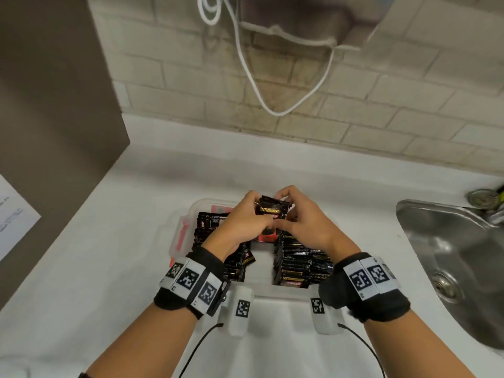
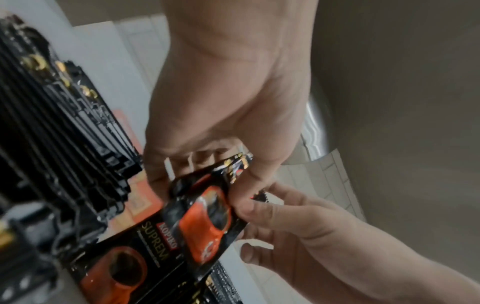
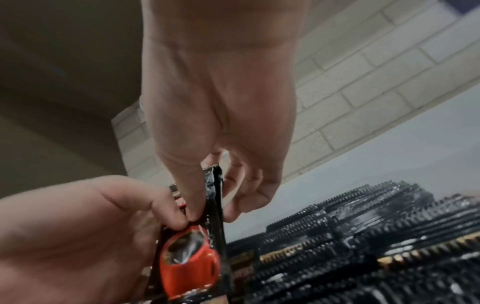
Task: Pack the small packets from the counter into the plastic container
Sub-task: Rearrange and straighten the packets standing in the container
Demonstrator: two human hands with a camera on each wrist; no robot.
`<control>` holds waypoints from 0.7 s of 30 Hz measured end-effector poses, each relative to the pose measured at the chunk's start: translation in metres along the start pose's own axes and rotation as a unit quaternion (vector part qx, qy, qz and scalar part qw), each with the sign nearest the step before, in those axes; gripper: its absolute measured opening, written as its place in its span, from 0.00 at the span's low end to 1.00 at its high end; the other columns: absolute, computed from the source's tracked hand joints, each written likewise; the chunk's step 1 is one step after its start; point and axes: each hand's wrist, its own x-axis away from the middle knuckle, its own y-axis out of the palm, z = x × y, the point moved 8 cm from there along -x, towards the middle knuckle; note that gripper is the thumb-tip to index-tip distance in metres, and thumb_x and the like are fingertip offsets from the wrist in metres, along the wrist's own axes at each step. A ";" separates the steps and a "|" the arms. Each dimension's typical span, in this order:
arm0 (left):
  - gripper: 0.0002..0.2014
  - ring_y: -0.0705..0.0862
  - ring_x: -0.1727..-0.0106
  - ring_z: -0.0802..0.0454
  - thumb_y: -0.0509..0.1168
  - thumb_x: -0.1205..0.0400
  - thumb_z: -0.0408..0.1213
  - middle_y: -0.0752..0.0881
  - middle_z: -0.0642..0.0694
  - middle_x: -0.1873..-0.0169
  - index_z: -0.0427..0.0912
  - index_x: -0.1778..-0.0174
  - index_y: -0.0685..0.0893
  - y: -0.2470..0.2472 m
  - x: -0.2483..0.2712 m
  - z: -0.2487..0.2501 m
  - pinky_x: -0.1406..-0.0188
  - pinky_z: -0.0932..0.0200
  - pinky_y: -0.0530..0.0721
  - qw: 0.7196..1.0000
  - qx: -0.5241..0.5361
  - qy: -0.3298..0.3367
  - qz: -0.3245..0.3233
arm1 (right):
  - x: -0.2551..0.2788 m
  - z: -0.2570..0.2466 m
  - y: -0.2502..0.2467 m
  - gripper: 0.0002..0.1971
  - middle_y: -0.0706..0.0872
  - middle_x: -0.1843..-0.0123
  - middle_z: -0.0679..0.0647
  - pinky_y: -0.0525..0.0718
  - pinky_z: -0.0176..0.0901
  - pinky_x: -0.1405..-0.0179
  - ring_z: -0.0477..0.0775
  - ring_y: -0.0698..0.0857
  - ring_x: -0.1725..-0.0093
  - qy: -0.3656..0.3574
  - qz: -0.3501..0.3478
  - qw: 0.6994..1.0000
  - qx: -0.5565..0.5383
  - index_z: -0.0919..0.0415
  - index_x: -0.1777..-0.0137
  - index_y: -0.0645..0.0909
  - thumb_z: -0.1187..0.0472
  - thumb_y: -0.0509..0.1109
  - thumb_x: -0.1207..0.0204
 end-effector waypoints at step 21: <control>0.23 0.87 0.39 0.46 0.50 0.10 0.57 0.89 0.40 0.43 0.45 0.43 0.85 0.043 0.018 -0.030 0.30 0.44 0.81 0.944 0.269 -0.149 0.119 | -0.012 0.023 0.026 0.28 0.72 0.35 0.59 0.79 0.54 0.41 0.61 0.71 0.34 0.036 -0.093 0.936 0.337 0.59 0.32 0.67 0.54 0.75 0.27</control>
